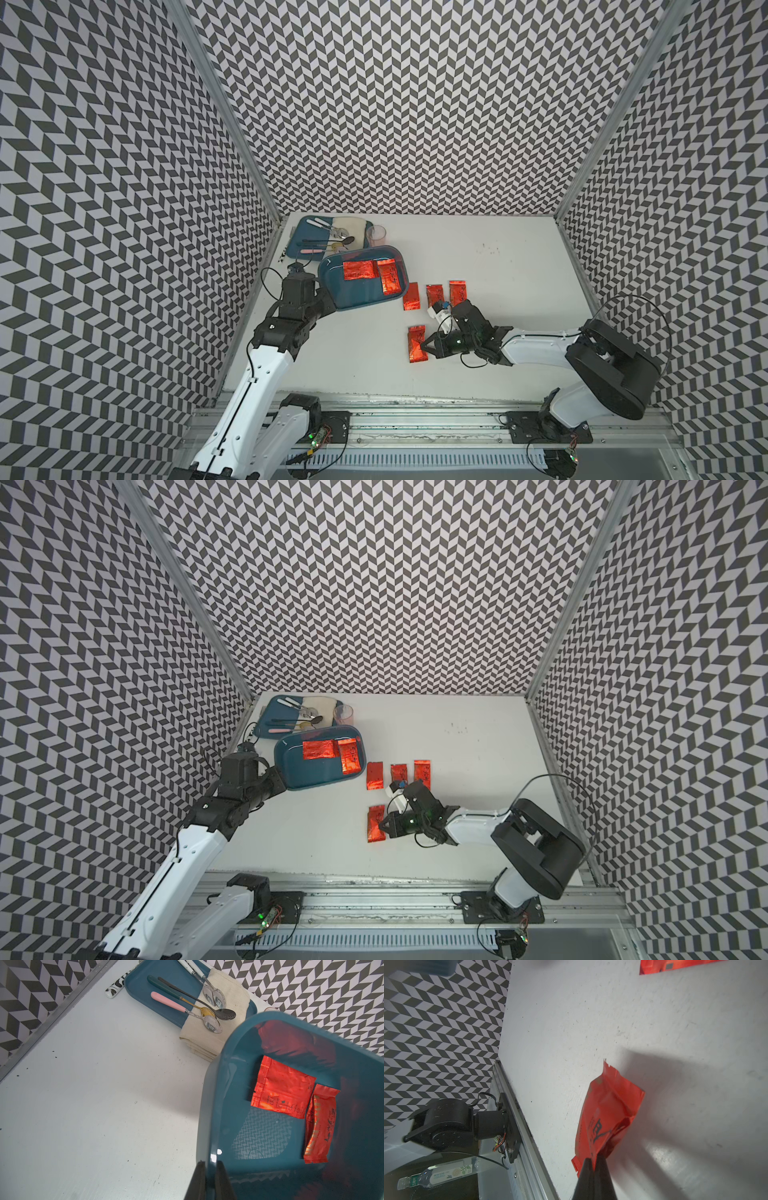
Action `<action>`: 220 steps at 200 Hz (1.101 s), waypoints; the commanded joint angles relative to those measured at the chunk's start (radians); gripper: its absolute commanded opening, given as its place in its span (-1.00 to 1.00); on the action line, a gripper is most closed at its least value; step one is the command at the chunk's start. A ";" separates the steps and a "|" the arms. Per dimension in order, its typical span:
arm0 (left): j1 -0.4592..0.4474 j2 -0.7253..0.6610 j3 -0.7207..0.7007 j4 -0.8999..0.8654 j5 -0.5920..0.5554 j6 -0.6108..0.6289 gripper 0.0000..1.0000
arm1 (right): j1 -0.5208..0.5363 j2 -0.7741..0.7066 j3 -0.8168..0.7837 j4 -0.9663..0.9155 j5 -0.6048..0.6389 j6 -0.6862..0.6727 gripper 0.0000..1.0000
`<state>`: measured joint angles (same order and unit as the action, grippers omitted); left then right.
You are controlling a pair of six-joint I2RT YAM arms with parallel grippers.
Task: Take the tea bags out of the storage box
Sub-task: Place the tea bag at the center of the board.
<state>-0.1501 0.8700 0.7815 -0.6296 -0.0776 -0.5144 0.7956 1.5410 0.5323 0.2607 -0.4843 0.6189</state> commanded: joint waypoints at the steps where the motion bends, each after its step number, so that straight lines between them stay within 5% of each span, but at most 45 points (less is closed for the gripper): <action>1: -0.002 -0.020 0.007 0.032 0.002 -0.006 -1.00 | 0.001 0.020 -0.014 0.071 0.028 -0.001 -0.95; 147: -0.002 -0.007 0.008 0.031 0.004 -0.004 -1.00 | -0.001 0.062 0.003 0.082 0.016 0.017 -0.87; 220: -0.003 -0.005 0.009 0.031 0.006 -0.004 -1.00 | -0.007 -0.028 0.023 -0.020 0.069 -0.003 -0.40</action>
<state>-0.1501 0.8703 0.7815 -0.6296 -0.0772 -0.5140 0.7956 1.5730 0.5285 0.2752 -0.4534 0.6353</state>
